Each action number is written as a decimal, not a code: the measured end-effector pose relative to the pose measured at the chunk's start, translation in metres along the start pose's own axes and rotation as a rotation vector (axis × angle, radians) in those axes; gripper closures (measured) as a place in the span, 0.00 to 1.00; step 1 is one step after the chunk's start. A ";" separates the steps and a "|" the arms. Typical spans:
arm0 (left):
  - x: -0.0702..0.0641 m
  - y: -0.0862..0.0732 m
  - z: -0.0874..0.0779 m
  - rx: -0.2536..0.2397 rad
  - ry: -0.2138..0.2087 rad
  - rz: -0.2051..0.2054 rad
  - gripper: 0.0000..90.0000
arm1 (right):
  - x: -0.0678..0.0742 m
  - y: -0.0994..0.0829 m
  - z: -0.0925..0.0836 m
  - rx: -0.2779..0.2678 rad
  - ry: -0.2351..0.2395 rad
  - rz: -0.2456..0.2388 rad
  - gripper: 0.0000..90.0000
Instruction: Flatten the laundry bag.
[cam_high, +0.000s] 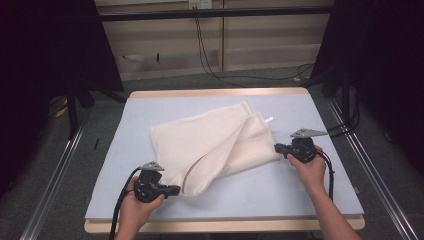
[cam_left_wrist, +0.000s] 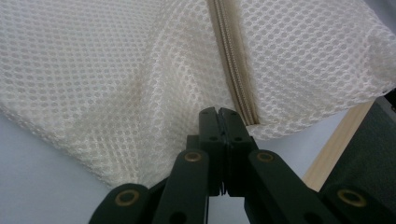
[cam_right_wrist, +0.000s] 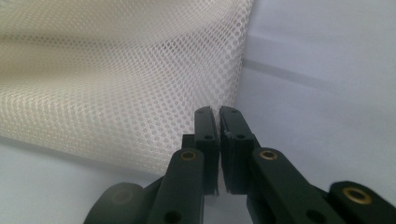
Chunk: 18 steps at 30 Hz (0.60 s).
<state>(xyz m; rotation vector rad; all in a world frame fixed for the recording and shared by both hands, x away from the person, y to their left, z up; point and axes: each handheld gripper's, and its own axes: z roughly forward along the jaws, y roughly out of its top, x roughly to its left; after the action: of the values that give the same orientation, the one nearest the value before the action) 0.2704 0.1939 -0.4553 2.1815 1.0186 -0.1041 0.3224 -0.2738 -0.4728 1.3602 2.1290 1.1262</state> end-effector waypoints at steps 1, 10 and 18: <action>-0.001 0.000 0.001 0.009 -0.003 0.004 0.99 | 0.001 0.000 0.000 0.003 -0.002 -0.005 0.96; -0.009 0.002 0.017 0.055 -0.014 0.029 0.99 | 0.015 0.018 -0.018 -0.020 -0.047 -0.033 0.67; -0.008 0.003 0.017 0.076 -0.010 0.061 0.99 | 0.061 0.040 -0.002 0.005 0.074 -0.083 0.52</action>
<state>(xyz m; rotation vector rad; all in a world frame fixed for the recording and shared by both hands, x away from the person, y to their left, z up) 0.2707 0.1763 -0.4635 2.2762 0.9549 -0.1270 0.3161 -0.2129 -0.4339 1.2382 2.2198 1.1561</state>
